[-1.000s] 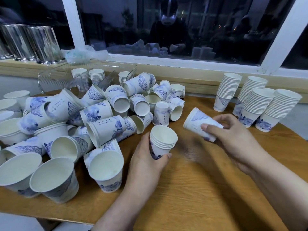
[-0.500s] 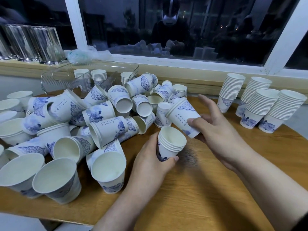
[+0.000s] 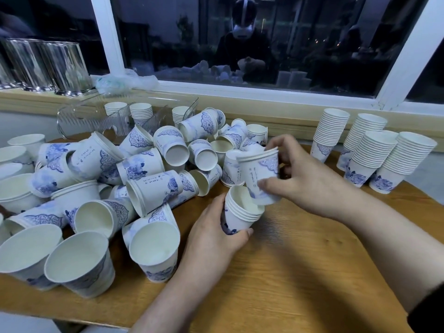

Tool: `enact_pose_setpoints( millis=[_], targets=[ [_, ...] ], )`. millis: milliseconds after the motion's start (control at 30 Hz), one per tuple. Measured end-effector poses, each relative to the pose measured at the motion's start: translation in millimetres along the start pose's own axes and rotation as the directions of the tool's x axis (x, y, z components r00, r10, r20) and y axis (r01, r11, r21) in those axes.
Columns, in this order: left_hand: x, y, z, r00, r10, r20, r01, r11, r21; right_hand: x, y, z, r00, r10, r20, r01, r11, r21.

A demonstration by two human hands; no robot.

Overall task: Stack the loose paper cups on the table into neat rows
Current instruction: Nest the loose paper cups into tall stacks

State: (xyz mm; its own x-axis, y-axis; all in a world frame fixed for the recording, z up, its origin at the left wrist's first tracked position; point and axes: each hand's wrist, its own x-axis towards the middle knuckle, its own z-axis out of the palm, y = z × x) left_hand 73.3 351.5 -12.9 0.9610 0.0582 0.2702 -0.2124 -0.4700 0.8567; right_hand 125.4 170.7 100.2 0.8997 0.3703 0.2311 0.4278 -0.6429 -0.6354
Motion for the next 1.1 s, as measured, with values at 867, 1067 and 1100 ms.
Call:
enact_pose_setpoints(
  millis=[867, 1067, 1100],
  targets=[
    [17.4, -14.8, 10.3, 0.972, -0.202, -0.117, 0.175, 0.962, -0.208, 105.1, 60.7, 74.3, 0.973, 0.197, -0.117, -0.211, 0.97, -0.122],
    [20.4, -16.6, 10.1, 0.966, -0.224, -0.132, 0.194, 0.959, -0.205, 108.0, 74.1, 100.7, 0.937, 0.29, -0.194, -0.287, 0.957, 0.045],
    [20.1, -16.6, 10.1, 0.966, -0.222, -0.134, 0.193, 0.961, -0.198, 105.4, 75.5, 102.8, 0.932, 0.306, -0.194, -0.299, 0.952, 0.066]
  ],
)
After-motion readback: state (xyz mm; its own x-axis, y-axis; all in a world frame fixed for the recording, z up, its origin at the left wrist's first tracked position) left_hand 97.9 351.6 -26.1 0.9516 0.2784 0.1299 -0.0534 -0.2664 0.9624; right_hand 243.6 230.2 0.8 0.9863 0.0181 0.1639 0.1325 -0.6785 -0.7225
